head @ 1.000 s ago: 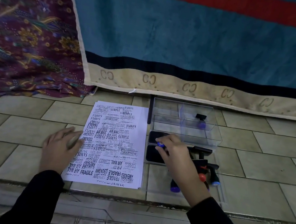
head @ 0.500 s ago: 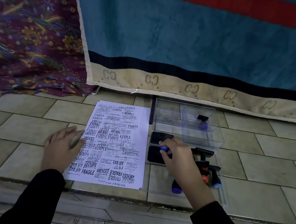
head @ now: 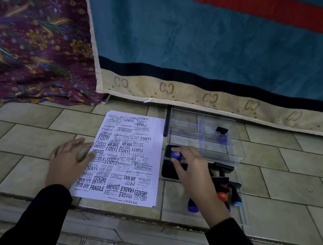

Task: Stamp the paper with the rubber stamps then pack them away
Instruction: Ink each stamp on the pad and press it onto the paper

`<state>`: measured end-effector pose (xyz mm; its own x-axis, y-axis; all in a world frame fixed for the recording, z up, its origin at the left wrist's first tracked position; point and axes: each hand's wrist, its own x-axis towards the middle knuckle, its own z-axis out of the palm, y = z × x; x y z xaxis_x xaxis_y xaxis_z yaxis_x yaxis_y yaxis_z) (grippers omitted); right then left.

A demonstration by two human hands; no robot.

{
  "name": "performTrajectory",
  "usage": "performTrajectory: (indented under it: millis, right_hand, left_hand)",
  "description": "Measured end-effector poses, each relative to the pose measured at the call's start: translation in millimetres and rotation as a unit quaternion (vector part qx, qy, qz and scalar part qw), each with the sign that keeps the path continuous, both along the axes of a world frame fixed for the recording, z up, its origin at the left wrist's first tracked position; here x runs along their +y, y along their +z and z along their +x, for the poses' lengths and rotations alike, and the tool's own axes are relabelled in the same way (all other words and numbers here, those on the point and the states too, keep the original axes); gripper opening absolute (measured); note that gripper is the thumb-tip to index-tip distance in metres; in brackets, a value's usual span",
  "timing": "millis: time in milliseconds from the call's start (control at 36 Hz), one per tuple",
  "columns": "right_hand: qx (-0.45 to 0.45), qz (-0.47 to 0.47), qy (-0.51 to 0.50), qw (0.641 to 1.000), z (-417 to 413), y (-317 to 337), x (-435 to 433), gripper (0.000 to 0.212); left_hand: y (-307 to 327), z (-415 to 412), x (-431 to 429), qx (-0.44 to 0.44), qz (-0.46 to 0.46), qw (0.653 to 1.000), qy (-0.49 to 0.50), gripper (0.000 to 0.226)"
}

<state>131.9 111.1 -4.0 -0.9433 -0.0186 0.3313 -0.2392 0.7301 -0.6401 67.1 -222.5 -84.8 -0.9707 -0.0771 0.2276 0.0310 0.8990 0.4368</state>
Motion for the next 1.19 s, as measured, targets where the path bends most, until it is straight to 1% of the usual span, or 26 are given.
performTrajectory:
  millis: [83,194,333,528,667,806,1083,1194]
  right_hand:
    - [0.013,-0.01,0.017,1.0,-12.1,5.2,-9.5,0.023]
    - [0.007,-0.013,0.024,1.0,-30.1,4.7,-25.5,0.023]
    - [-0.022,0.027,0.053,0.998,-46.1,-2.9,-38.1,0.023]
    - [-0.039,0.054,0.058,0.996,-50.0,-14.3,-41.5,0.026]
    - [-0.037,0.058,0.06,0.996,-50.1,-15.5,-42.0,0.026]
    - [-0.037,0.06,0.071,0.995,-48.4,-17.3,-42.9,0.024]
    - [-0.03,0.065,0.068,0.995,-38.9,-27.1,-42.8,0.021]
    - [-0.024,0.051,0.064,0.996,-41.1,-26.1,-42.2,0.022]
  left_hand:
    - [0.4,0.5,-0.1,0.0,0.001,1.0,0.001,0.051]
    - [0.1,0.0,-0.5,-0.001,-0.003,1.0,0.001,0.051]
    - [0.1,-0.5,-1.0,-0.004,-0.004,1.0,0.001,0.047]
    - [2.7,0.9,0.9,0.004,0.006,1.0,0.003,0.043]
    - [2.0,-0.2,2.1,0.007,0.006,1.0,0.008,0.028]
    - [4.1,0.8,2.1,0.003,0.007,1.0,0.005,0.044]
    - [0.2,-1.0,0.0,0.004,0.006,1.0,0.001,0.044]
    - [0.4,-0.8,0.6,0.006,0.004,1.0,0.0,0.043]
